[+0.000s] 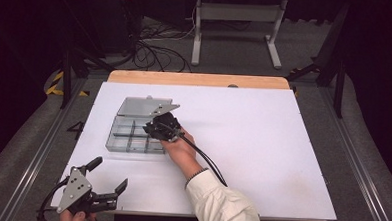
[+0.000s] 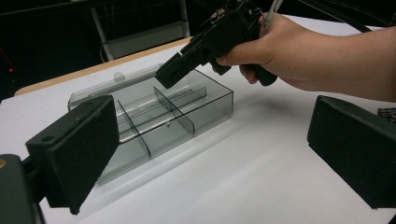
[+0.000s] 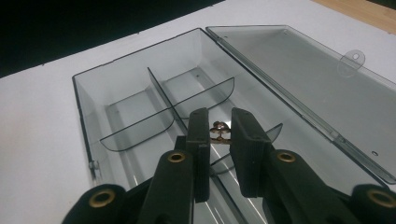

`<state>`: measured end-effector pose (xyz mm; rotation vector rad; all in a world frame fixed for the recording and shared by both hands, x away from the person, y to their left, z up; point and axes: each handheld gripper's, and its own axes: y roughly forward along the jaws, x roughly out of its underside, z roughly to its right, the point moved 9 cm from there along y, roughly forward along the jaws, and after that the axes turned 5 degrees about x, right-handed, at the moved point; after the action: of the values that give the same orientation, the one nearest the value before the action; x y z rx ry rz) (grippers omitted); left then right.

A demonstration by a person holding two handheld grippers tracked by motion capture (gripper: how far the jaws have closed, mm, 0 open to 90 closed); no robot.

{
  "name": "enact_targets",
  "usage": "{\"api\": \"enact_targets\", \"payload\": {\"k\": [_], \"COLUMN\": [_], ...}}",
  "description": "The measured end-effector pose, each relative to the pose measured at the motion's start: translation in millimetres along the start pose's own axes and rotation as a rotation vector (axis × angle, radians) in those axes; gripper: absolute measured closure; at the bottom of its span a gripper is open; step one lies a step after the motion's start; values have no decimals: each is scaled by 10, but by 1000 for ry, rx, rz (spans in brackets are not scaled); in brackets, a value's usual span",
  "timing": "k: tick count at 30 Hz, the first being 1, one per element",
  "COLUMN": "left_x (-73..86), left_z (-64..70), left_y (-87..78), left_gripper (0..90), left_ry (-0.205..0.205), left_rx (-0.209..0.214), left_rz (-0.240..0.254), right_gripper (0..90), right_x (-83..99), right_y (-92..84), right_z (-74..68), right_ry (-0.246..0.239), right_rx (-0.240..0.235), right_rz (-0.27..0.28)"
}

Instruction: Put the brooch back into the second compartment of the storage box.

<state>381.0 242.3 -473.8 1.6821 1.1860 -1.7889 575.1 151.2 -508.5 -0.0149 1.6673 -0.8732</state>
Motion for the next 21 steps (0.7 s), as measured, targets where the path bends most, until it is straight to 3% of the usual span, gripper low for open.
{"api": "enact_targets", "payload": {"k": [3, 21], "left_x": [0, -1], "left_z": [0, -2], "left_y": [-1, -2], "left_gripper": [30, 30], "left_ry": [1, -2], "left_rx": [0, 2], "left_rz": [0, 3], "right_gripper": [786, 784], "right_x": [-7, 3], "right_y": [19, 123], "right_z": [0, -21], "right_ry": [8, -50], "right_rx": [1, 31], "right_rz": [7, -4]}}
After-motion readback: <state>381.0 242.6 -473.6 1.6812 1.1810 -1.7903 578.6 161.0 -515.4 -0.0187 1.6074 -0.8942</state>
